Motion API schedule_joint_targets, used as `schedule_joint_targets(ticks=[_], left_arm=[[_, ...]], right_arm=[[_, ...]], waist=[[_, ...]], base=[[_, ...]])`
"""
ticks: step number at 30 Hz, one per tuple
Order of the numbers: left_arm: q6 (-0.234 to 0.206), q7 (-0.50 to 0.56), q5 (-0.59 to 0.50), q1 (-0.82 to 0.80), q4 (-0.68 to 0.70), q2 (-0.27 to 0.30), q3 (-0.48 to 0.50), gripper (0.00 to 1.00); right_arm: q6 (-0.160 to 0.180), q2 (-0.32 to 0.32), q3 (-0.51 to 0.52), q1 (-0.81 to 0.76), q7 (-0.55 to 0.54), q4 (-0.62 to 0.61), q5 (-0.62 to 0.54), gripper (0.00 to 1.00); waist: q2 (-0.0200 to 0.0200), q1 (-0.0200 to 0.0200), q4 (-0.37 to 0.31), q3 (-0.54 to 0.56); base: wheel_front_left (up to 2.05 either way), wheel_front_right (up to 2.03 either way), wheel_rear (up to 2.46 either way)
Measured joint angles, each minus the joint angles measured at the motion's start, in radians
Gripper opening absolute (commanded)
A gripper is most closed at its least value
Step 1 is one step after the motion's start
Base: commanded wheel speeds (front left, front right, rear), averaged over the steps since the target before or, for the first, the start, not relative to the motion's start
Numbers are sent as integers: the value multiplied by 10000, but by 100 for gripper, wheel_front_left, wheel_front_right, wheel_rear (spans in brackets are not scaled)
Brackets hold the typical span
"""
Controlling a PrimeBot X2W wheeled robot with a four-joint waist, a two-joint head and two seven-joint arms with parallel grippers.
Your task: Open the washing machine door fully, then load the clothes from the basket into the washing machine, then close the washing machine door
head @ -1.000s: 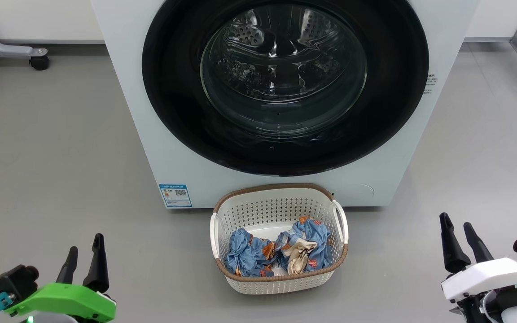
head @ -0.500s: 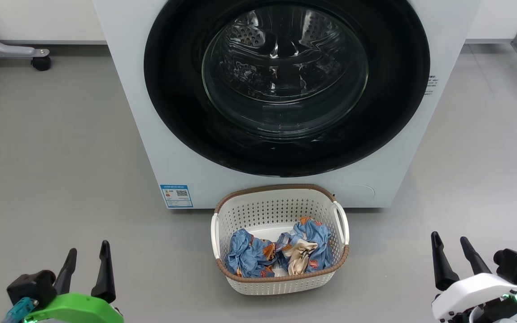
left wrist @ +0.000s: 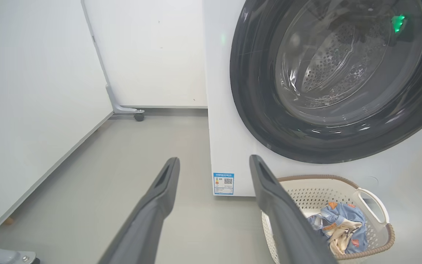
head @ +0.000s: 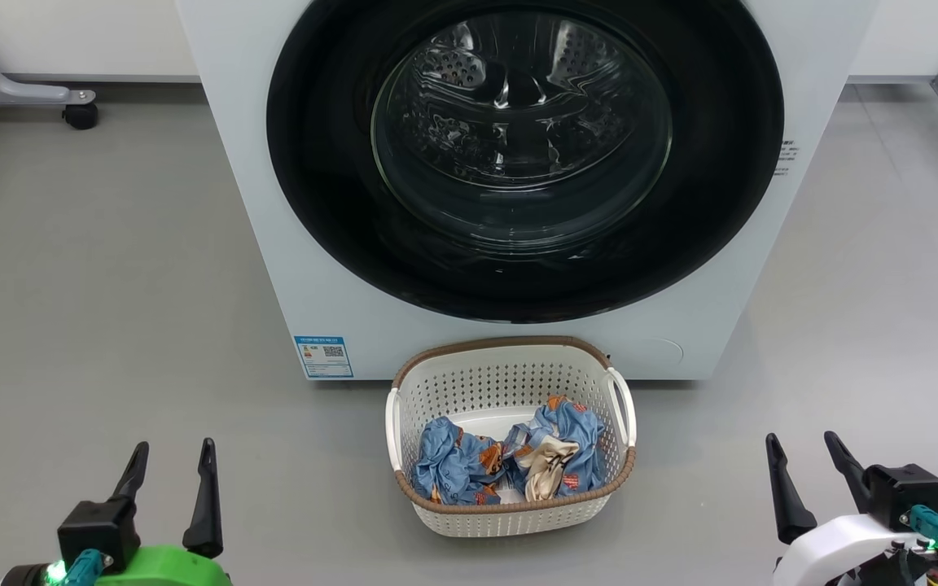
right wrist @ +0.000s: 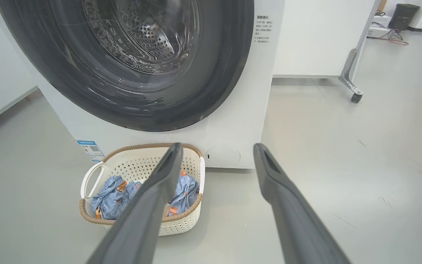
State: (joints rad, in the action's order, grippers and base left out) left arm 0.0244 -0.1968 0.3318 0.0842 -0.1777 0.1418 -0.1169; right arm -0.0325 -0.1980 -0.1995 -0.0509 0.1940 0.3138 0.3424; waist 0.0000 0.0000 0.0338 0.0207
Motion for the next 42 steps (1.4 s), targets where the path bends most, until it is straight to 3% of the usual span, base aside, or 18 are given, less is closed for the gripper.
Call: schedule_joint_targets(ticks=[17,42], left_arm=[[-2,-527,-2395,206,314,0,54,100],[207,-541,-2178,227,267,-278,646,100]], right_arm=[[462,-188,222,2,554,-495,-2334,100],[508,-209,485,-35,558,-591,-2489,100]], waist=[[0,0,76,91],[0,0,55,15]], base=[[0,0,0],[0,0,0]])
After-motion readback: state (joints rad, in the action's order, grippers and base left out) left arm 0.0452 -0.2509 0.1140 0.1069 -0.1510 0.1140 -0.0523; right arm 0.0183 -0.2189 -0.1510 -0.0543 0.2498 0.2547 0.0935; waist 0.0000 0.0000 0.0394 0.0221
